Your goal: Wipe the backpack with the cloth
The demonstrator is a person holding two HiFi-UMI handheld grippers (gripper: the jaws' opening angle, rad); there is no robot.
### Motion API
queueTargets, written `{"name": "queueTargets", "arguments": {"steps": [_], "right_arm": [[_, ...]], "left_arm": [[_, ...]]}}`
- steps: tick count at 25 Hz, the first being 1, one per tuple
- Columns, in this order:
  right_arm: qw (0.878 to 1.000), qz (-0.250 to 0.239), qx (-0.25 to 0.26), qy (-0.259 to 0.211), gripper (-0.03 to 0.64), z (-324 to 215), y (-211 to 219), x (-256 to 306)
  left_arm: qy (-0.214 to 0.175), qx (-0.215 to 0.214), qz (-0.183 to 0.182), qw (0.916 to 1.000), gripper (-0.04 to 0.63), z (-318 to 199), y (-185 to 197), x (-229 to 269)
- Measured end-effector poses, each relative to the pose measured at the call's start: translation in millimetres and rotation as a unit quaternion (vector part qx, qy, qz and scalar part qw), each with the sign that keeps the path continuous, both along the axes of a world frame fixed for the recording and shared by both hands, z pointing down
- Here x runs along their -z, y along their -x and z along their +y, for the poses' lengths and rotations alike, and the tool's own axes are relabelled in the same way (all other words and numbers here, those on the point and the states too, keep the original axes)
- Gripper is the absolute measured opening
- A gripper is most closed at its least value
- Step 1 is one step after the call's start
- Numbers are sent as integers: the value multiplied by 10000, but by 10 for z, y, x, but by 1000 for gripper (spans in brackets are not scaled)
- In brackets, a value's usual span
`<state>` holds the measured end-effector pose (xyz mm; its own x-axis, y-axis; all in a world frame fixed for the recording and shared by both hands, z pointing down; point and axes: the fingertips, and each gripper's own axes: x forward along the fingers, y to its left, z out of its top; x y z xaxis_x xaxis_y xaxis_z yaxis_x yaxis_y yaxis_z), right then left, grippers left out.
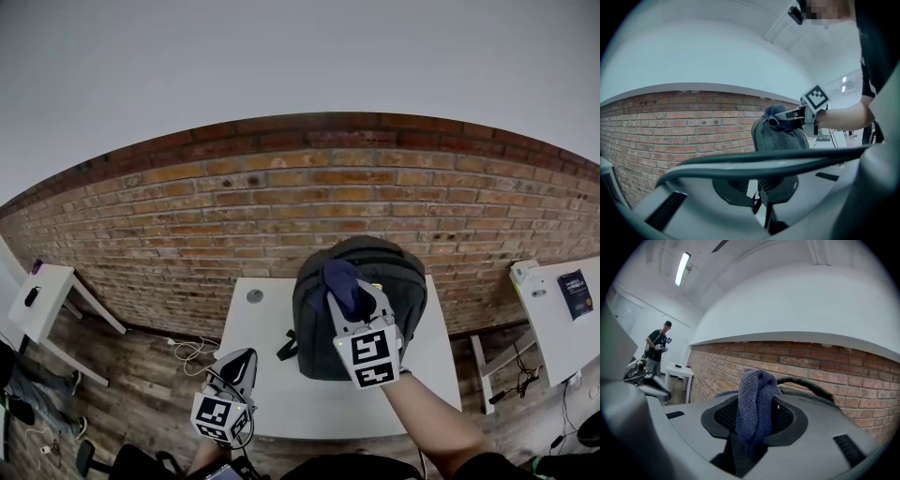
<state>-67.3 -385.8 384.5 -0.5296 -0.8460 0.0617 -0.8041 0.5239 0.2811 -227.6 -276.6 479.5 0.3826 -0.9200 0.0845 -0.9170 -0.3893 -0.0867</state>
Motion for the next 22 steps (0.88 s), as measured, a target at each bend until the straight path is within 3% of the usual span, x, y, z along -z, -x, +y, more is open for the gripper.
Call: {"name": "queueTargets", "arguments": {"steps": [12, 22], "right_arm": [[9957, 442, 637, 516, 132, 448, 313, -852], [9822, 1102, 962, 1181, 132, 729, 335, -1808]], "left_arm": [[91, 46, -9, 9999, -3, -11, -39, -63], [123, 169, -38, 9998, -3, 73, -7, -87]]}}
